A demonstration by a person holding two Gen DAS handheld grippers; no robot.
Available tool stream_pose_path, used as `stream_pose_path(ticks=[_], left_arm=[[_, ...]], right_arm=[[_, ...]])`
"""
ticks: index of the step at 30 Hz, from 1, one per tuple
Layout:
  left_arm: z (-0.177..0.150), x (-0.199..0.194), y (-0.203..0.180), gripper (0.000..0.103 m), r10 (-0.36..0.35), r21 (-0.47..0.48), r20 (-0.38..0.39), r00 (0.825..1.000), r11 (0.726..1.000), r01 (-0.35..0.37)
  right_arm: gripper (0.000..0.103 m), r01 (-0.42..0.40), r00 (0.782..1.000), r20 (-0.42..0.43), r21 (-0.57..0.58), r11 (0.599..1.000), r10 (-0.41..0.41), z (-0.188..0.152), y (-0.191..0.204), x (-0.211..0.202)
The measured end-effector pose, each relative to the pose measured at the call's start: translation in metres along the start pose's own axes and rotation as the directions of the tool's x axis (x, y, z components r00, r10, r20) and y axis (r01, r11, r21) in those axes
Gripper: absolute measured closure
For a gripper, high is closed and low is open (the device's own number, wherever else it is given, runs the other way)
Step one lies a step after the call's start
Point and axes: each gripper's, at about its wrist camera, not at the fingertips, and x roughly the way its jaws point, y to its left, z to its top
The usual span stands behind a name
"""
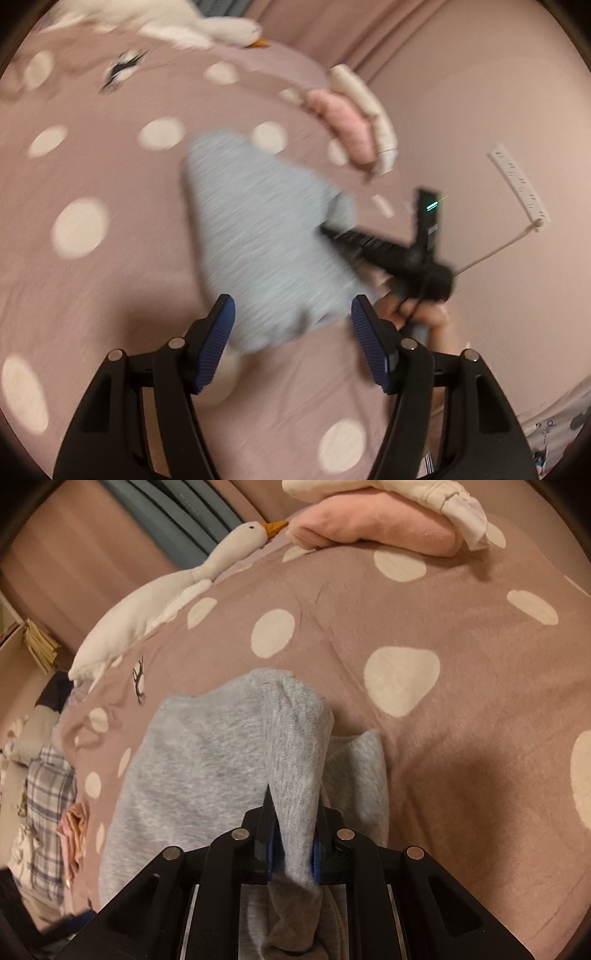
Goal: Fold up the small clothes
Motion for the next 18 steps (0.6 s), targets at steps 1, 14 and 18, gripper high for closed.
stream_pose_path(ticks=[1,14,18], left_arm=[[0.004,0.004,-0.007,0.039,-0.009,0.019,0.006,1.0,1.0,0.009],[-0.011,0.101,0.013,0.093,0.126,0.051,-0.207,0.97,0.992,-0.118],[-0.012,0.104,0.01,0.093,0.126,0.06,-0.209,0.97,0.991,-0.116]], right_arm=[[0.09,-0.006,1.0,-0.005,0.004,1.0,0.006,0.0,-0.001,0.002],[0.055,0.093,0.972,0.225,-0.086,0.992,-0.072,0.002,0.01,-0.059],[0.066,0.08,0.983,0.18,-0.231,0.97,-0.039,0.005,0.043,-0.046]])
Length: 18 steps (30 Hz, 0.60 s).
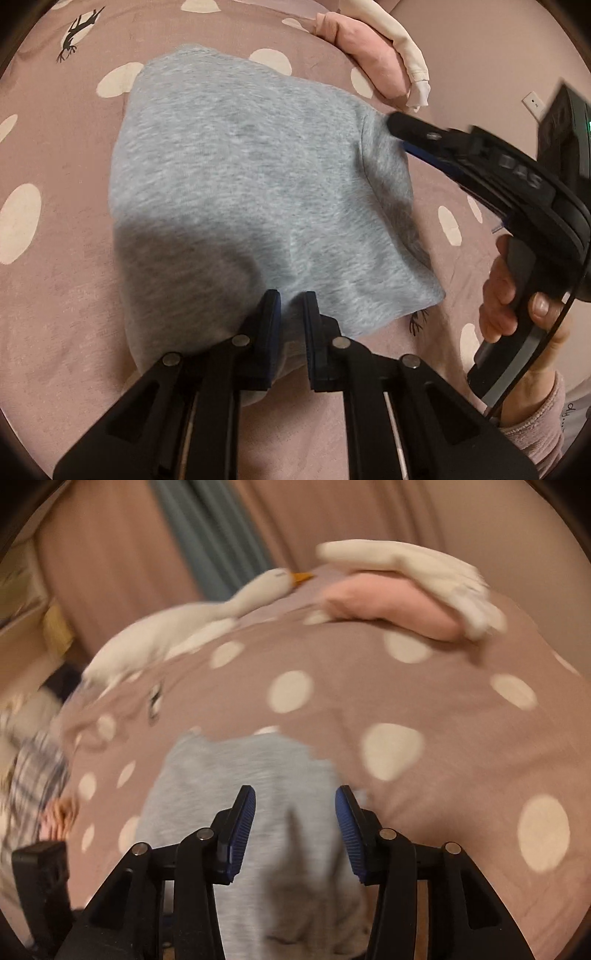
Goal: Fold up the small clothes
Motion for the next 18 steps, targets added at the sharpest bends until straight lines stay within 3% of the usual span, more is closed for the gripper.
stream_pose_path(ticks=[1,4,7,9,14,18], left_arm=[[0.0,0.001,-0.001,0.093,0.0,-0.001,0.002,1.0,1.0,0.0],[0.0,0.002,-0.003,0.091,-0.005,-0.005,0.003,1.0,1.0,0.005],[-0.001,0.006,-0.005,0.09,-0.008,-0.005,-0.002,1.0,1.0,0.008],[-0.001,0.008,-0.009,0.09,0.0,0.005,-0.003,1.0,1.0,0.0],[-0.001,0.011,-0.011,0.09,0.007,0.004,0.004,1.0,1.0,-0.007],[0.001,0.013,-0.009,0.09,-0.006,-0.014,0.005,1.0,1.0,0.006]], right_arm=[[0.072,-0.003,1.0,-0.016,-0.017,1.0,0.002,0.0,0.004,0.006],[0.074,0.023,0.996,-0.087,-0.034,0.999,-0.025,-0.001,0.009,0.033],[0.075,0.119,0.983,-0.141,-0.018,0.993,-0.12,-0.008,-0.004,0.058],[0.075,0.147,0.978,-0.15,-0.011,0.989,-0.147,-0.01,-0.01,0.065],[0.075,0.11,0.979,-0.177,0.058,0.992,-0.098,-0.008,-0.025,0.065],[0.075,0.153,0.979,-0.14,0.015,0.988,-0.149,-0.011,-0.015,0.046]])
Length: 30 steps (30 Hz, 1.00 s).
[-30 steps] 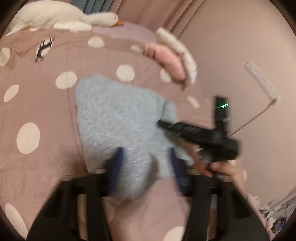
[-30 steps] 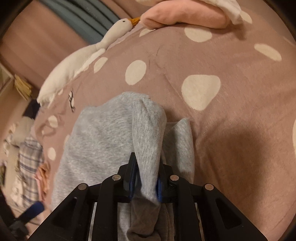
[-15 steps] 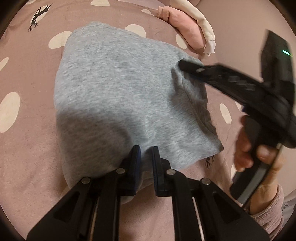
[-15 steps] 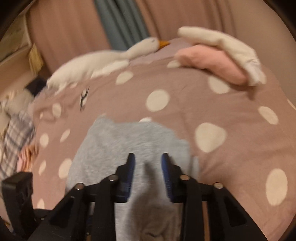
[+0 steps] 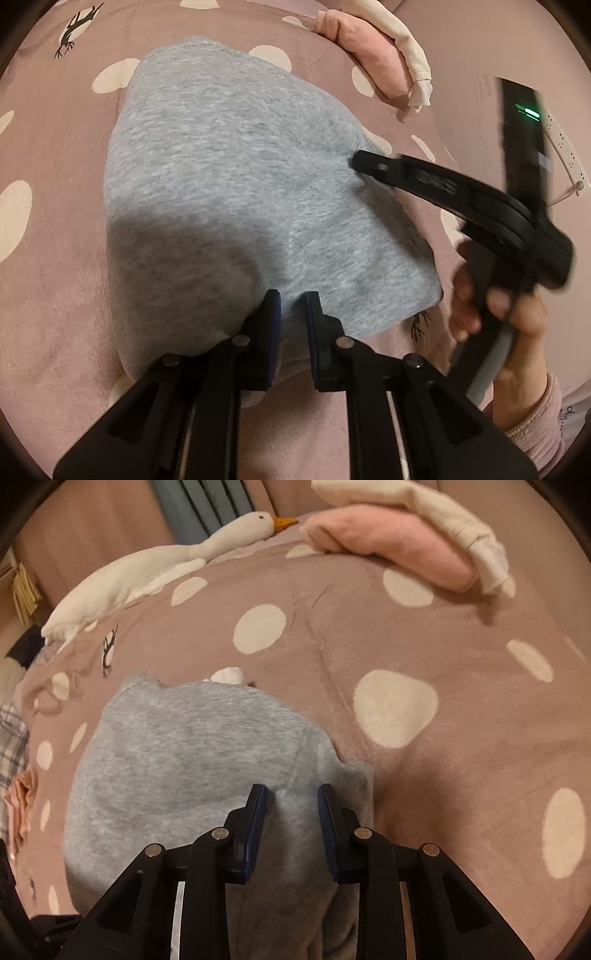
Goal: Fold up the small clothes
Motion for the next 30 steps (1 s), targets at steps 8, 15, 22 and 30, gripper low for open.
stream_pose_path(ticks=[8,15,22,30], left_arm=[[-0.005,-0.003,0.002,0.09,-0.005,-0.015,0.008,1.0,1.0,0.005],[-0.005,-0.008,-0.008,0.089,0.037,-0.002,0.029,0.999,0.999,-0.037],[0.013,-0.023,-0.021,0.066,0.053,0.024,0.107,0.993,0.998,-0.055],[0.058,-0.026,0.003,0.065,0.034,-0.063,0.162,0.986,0.998,-0.024]], right_arm=[[0.075,-0.132,0.989,0.054,-0.129,0.983,0.139,-0.036,0.015,-0.047],[0.075,-0.046,0.999,0.009,-0.207,0.977,0.049,-0.053,0.012,-0.025],[0.075,-0.073,0.997,0.016,-0.17,0.983,0.077,-0.057,0.003,-0.024],[0.075,-0.118,0.992,0.023,-0.134,0.984,0.122,-0.061,-0.004,-0.024]])
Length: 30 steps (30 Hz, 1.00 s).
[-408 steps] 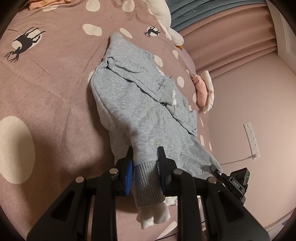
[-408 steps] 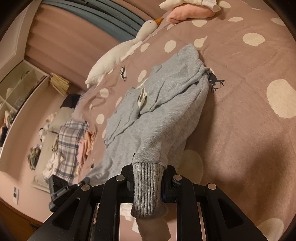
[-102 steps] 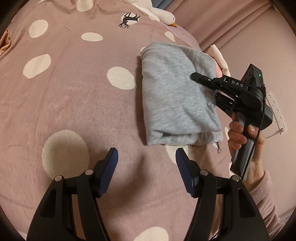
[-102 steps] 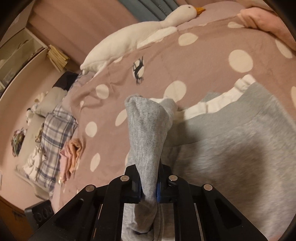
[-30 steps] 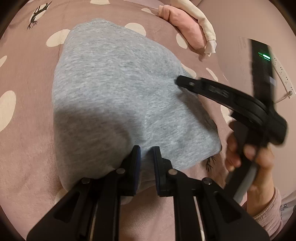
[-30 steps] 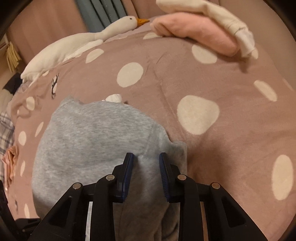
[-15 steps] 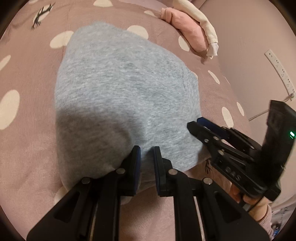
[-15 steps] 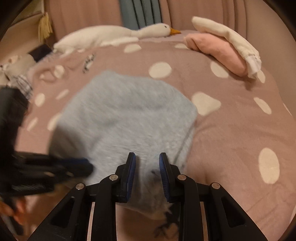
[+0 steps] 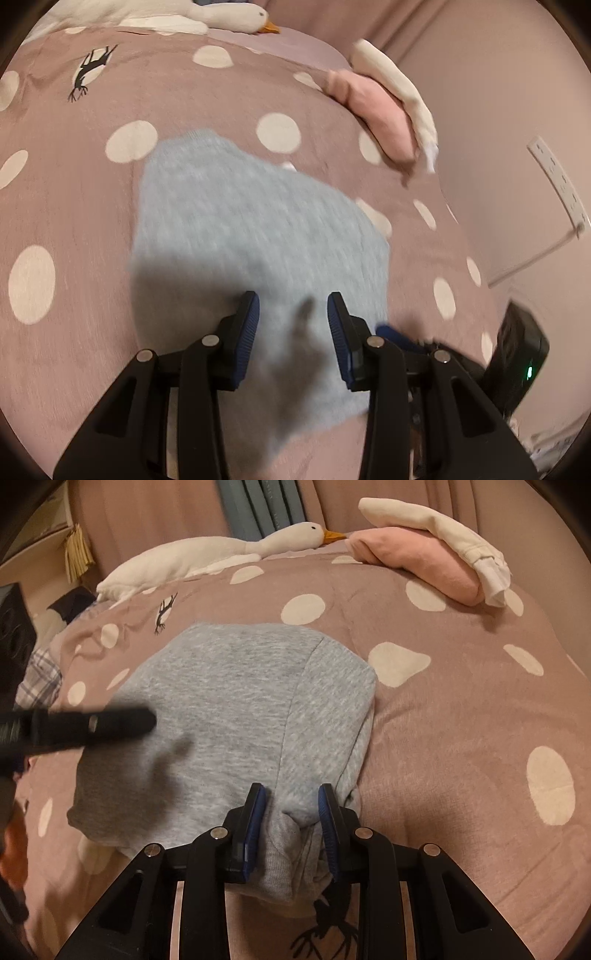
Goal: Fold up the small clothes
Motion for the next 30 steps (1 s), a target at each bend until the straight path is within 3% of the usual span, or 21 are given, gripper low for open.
stream_pose_path(ticks=[4,7,12,17,22,26,30], left_arm=[[0.018,0.006,0.015,0.065,0.018,-0.026,0.007,1.0,1.0,-0.018],[0.024,0.015,0.014,0.066,0.067,0.007,-0.002,0.998,0.998,-0.067],[0.025,0.039,0.015,0.067,0.144,0.057,-0.082,0.986,0.989,-0.14],[0.027,0.047,0.016,0.067,0.16,0.096,-0.106,0.982,0.984,-0.15],[0.021,0.01,0.016,0.067,0.081,0.046,-0.069,0.994,0.996,-0.078],[-0.003,-0.031,0.011,0.066,0.088,0.06,-0.015,0.996,0.994,-0.087],[-0.026,-0.039,0.005,0.066,0.102,0.081,-0.01,0.995,0.992,-0.101]], right_arm=[[0.075,-0.028,1.0,0.013,0.025,0.999,0.027,-0.002,-0.004,0.0],[0.074,-0.038,0.999,0.023,0.023,0.999,0.038,-0.003,-0.005,0.0],[0.074,-0.066,0.997,0.035,0.037,0.997,0.065,-0.005,-0.008,0.0],[0.074,-0.097,0.994,0.061,0.053,0.994,0.094,-0.01,-0.011,0.0],[0.073,-0.12,0.99,0.08,0.058,0.991,0.115,-0.013,-0.013,-0.003],[0.072,-0.162,0.984,0.085,0.086,0.983,0.155,-0.013,-0.019,-0.003],[0.072,-0.143,0.987,0.082,0.067,0.988,0.137,-0.011,-0.015,-0.003]])
